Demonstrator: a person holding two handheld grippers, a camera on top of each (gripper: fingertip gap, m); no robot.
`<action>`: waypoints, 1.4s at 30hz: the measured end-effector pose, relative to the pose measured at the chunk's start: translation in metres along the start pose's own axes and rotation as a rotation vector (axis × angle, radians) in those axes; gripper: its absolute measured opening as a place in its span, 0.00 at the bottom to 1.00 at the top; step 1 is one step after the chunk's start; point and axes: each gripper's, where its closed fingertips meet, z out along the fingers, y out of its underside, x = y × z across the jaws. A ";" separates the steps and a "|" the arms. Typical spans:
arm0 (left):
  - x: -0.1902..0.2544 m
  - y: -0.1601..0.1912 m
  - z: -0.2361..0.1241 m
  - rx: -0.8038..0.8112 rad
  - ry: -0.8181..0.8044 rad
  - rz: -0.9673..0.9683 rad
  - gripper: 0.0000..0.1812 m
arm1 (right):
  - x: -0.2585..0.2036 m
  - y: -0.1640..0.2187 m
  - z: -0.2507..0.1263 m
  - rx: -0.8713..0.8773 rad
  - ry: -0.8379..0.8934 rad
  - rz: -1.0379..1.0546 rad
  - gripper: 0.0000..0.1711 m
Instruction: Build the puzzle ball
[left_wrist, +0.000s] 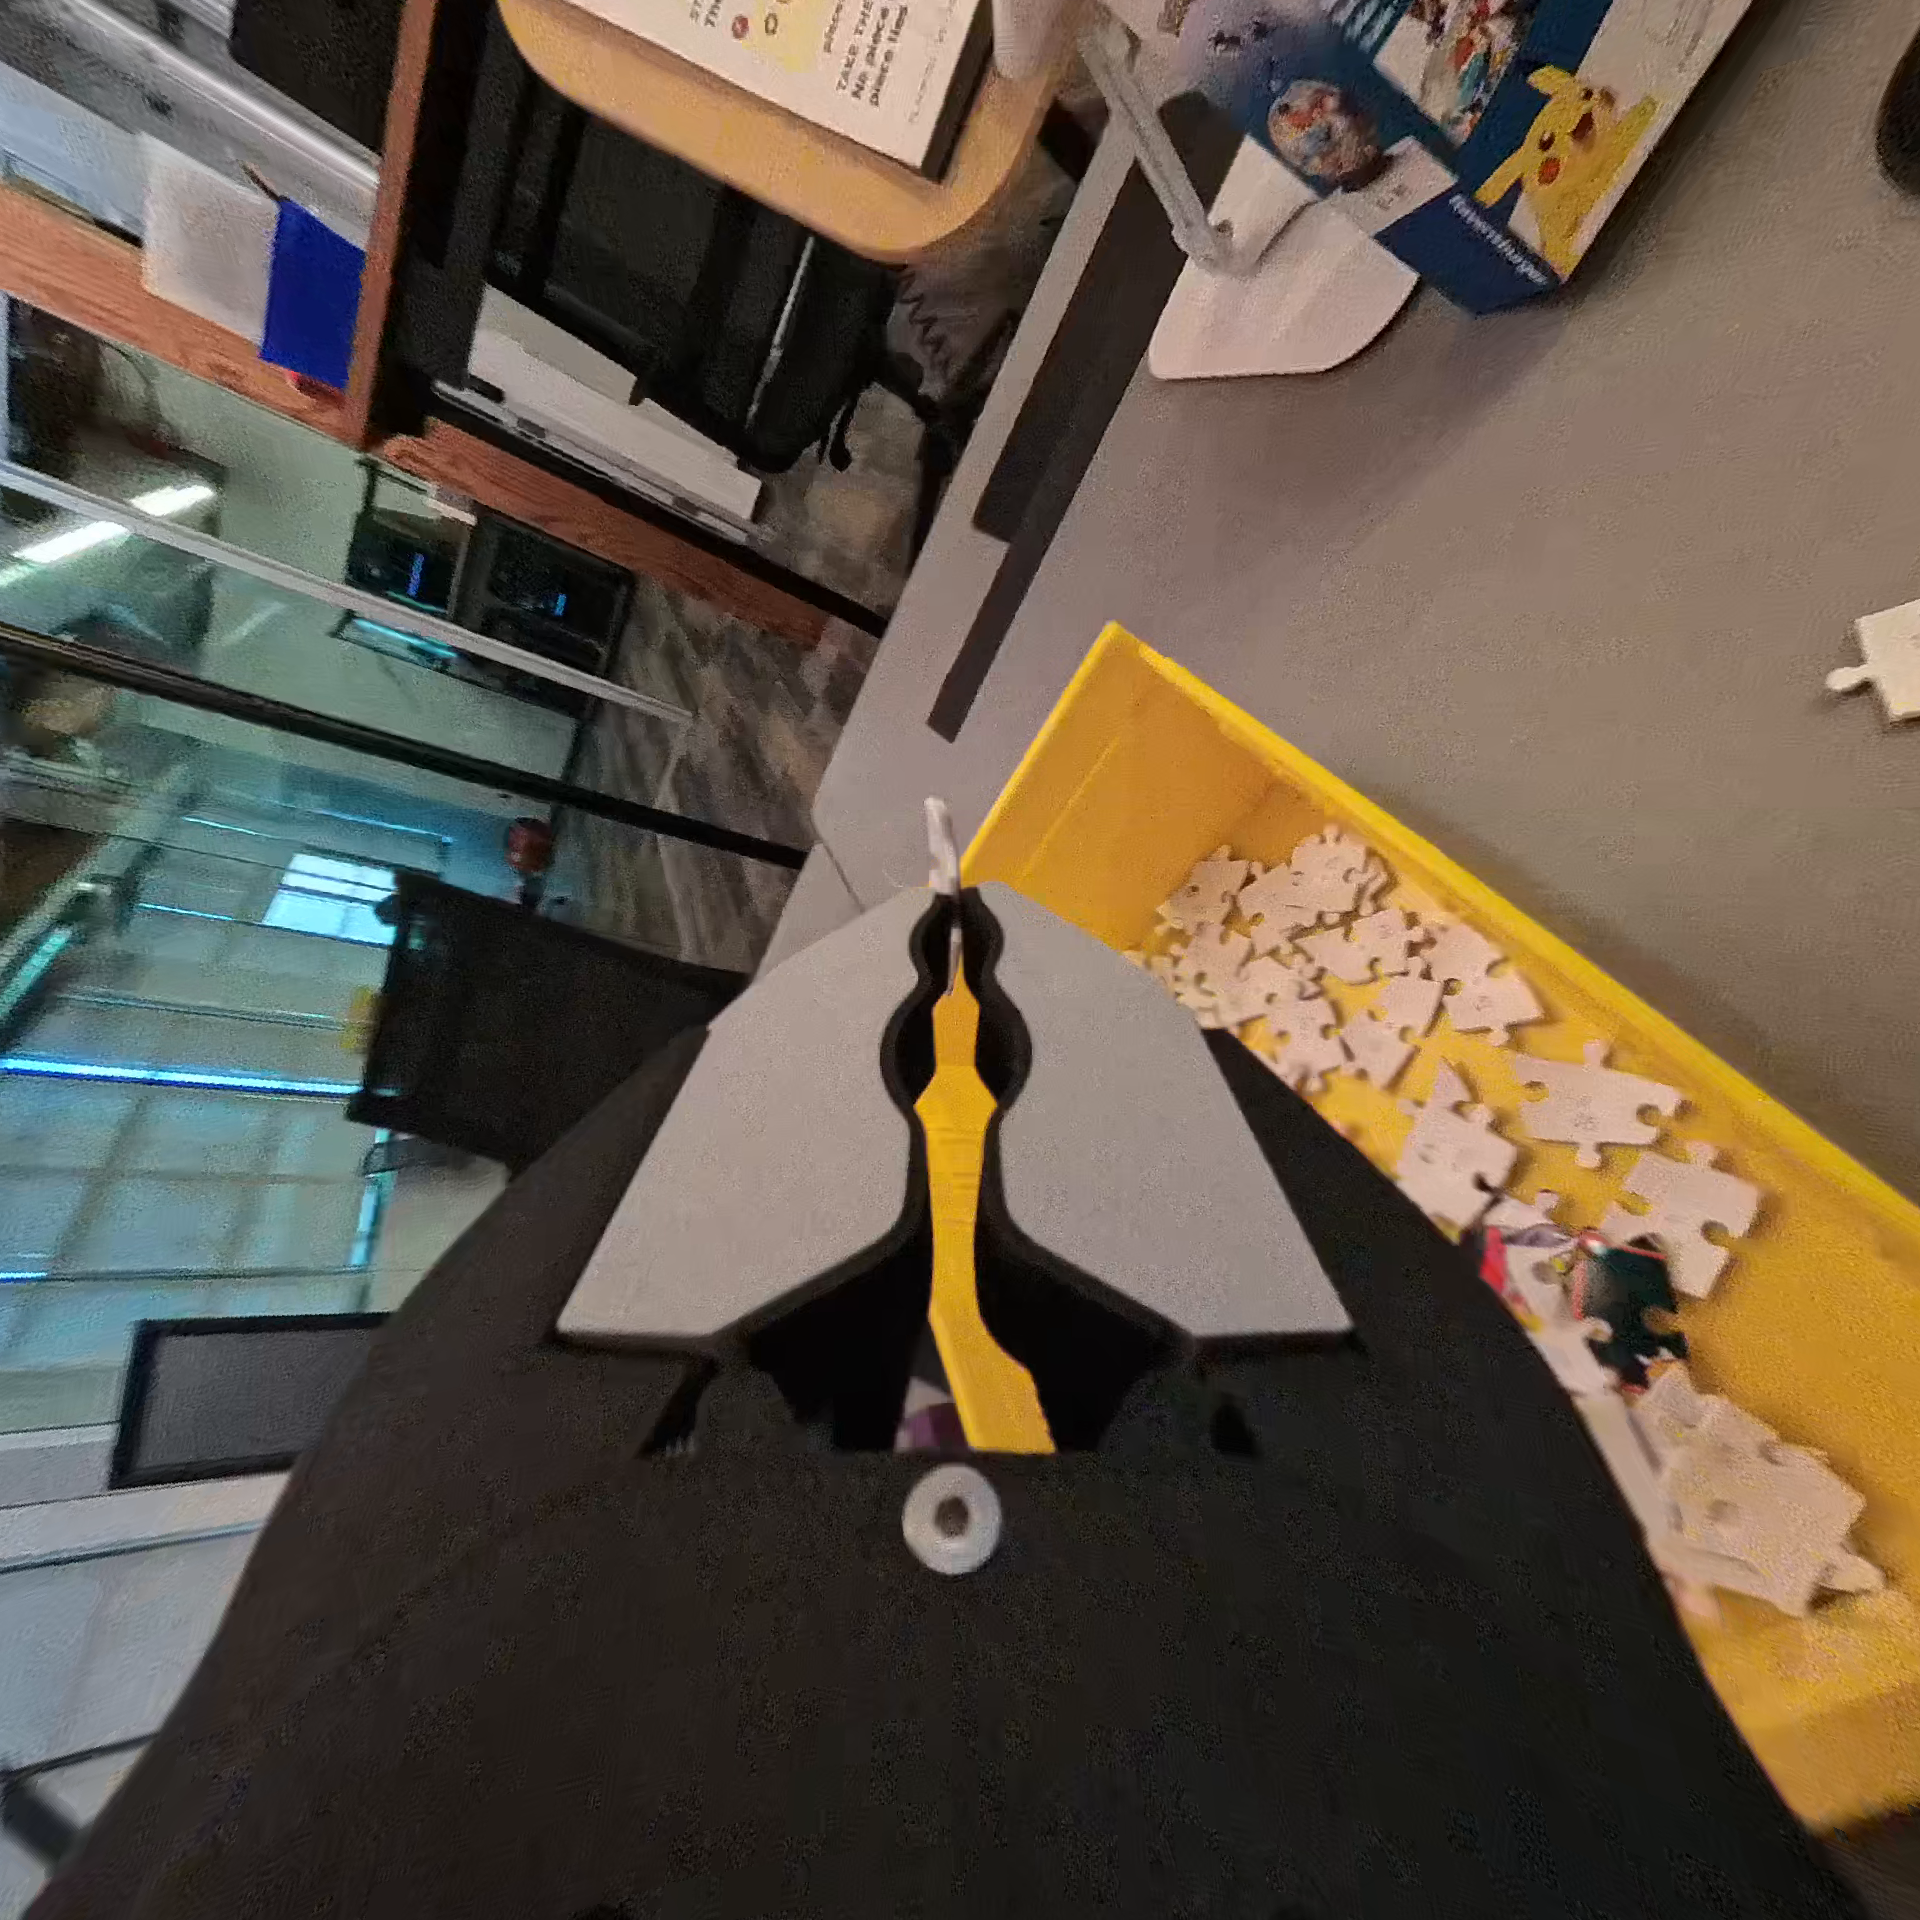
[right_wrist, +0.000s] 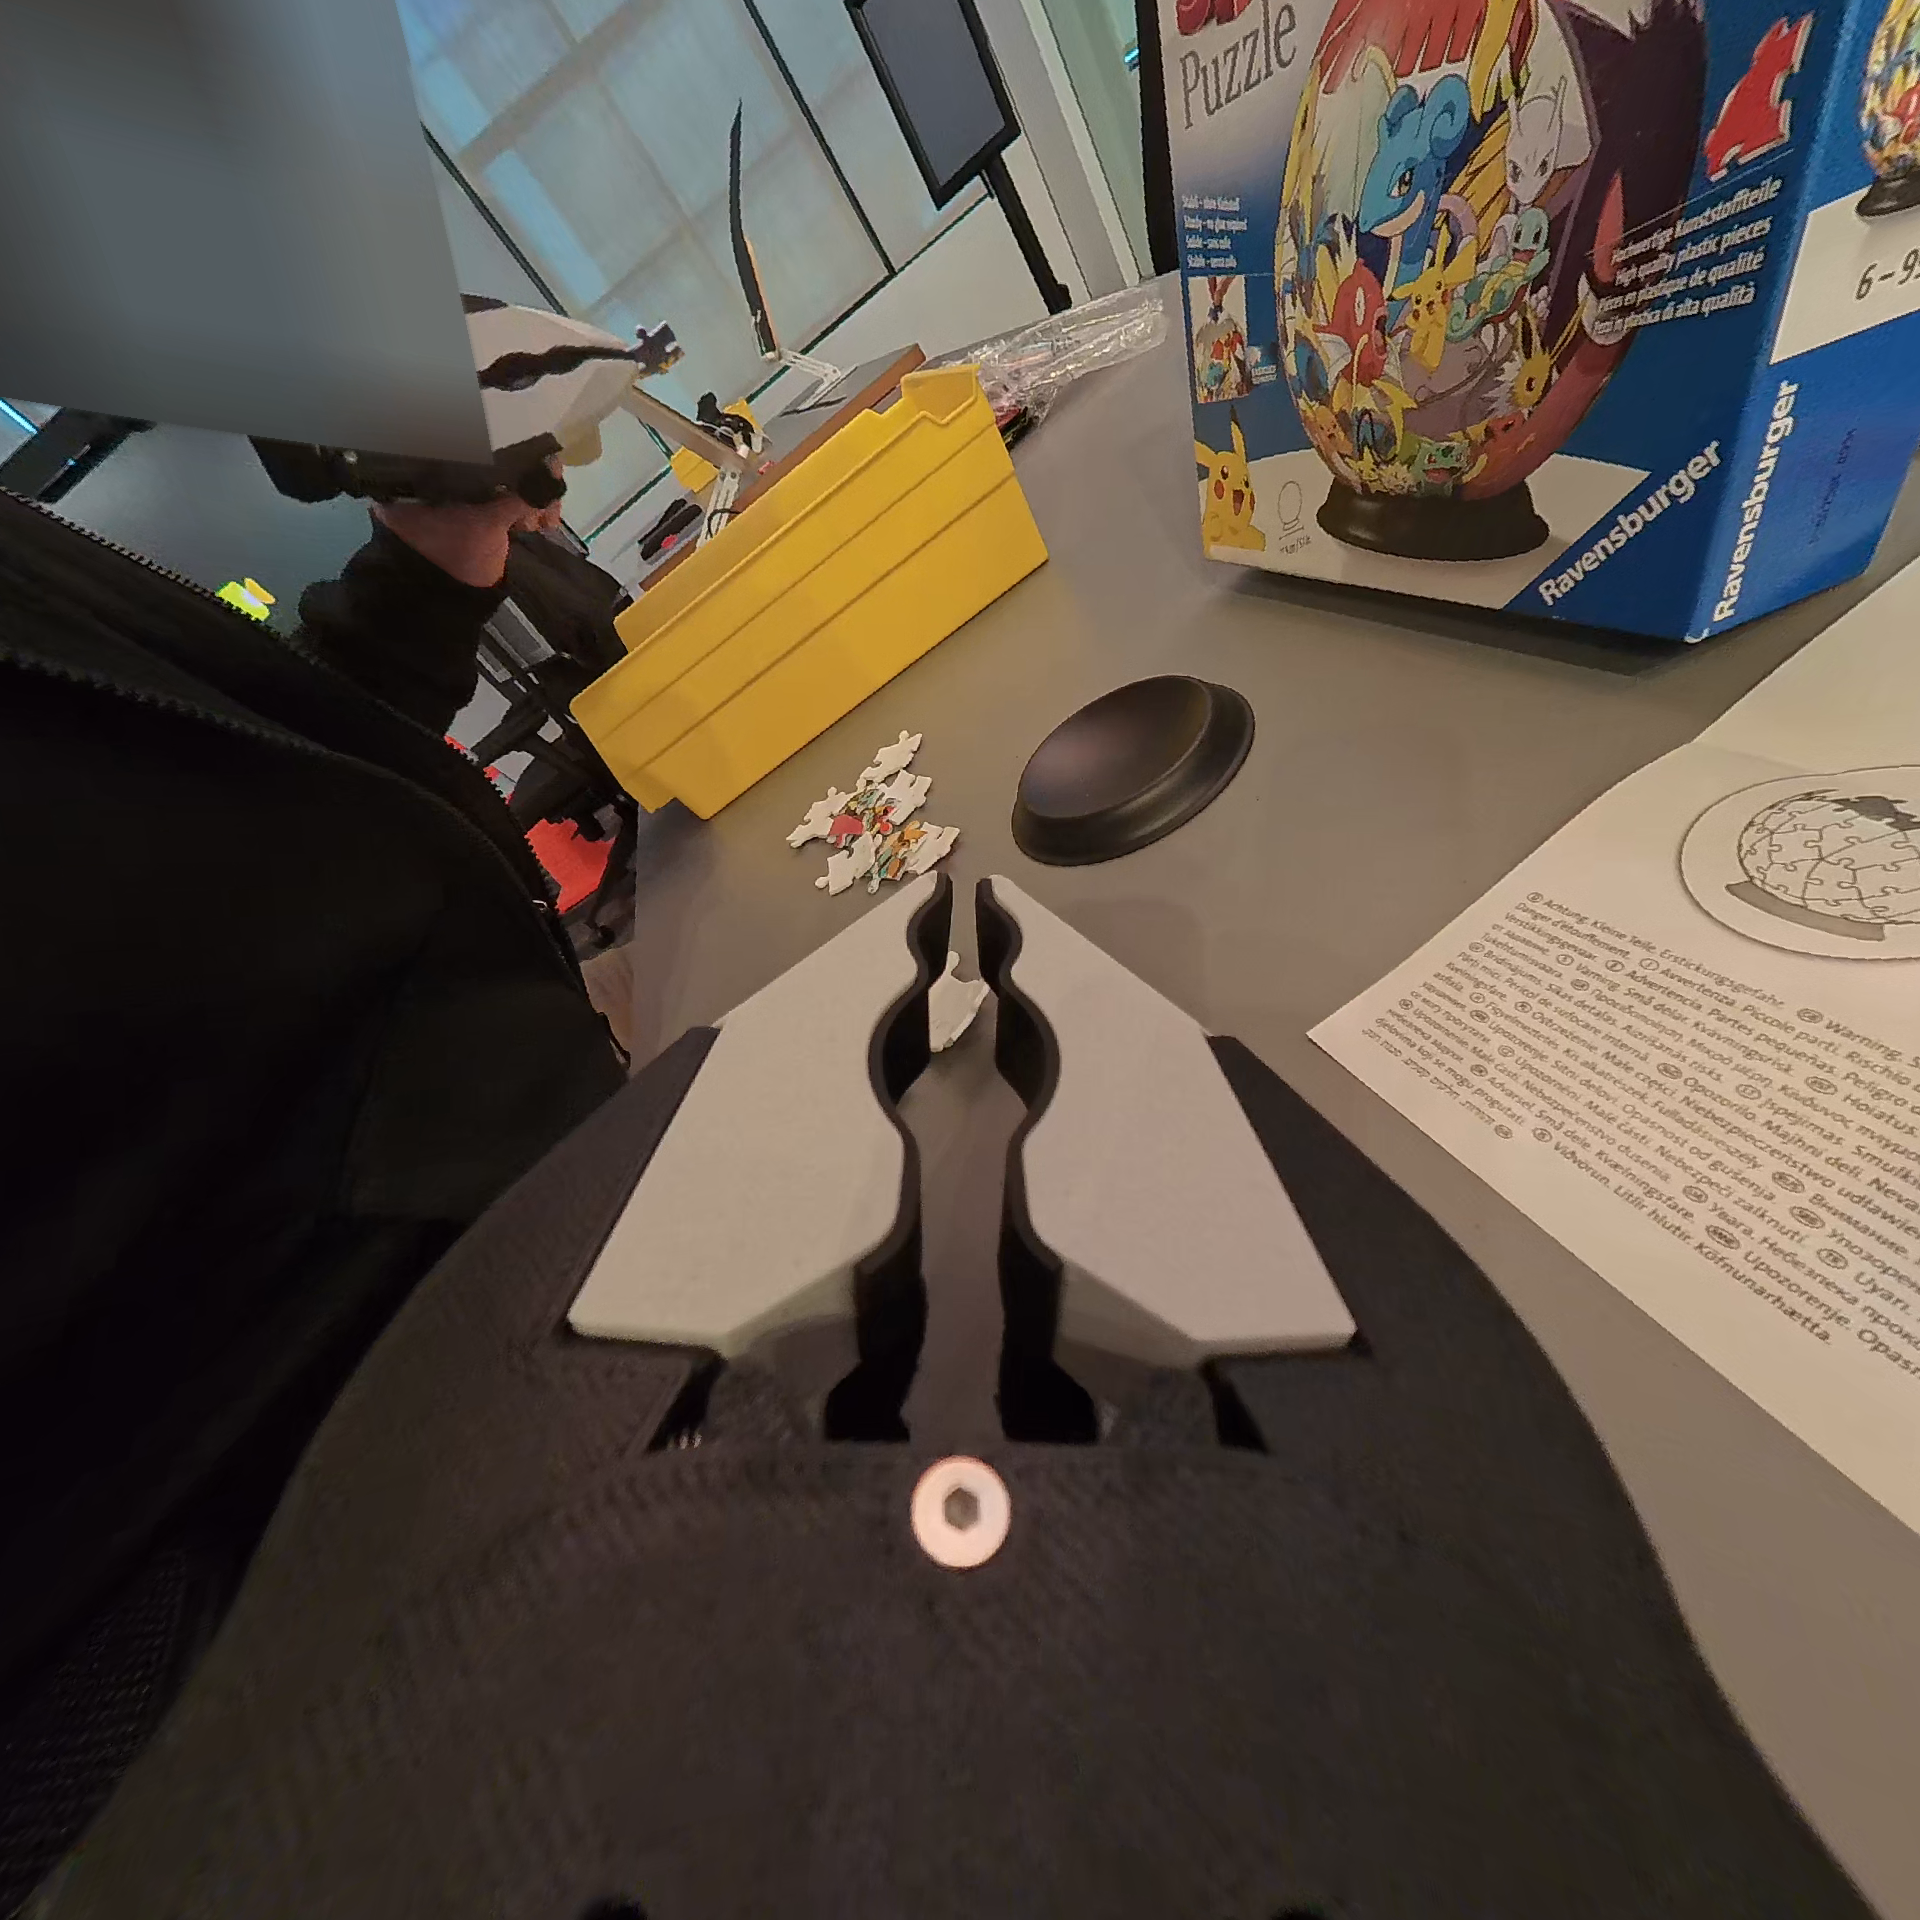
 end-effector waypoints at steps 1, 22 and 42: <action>0.000 0.000 0.001 -0.019 -0.027 0.062 0.01 | 0.000 0.000 0.000 0.001 0.000 -0.002 0.02; 0.038 0.077 0.038 -0.326 0.114 0.272 0.01 | 0.000 0.000 0.000 0.000 -0.001 -0.003 0.02; 0.090 0.154 0.047 -0.544 0.353 0.021 0.08 | 0.005 0.006 0.005 -0.046 0.020 0.018 0.02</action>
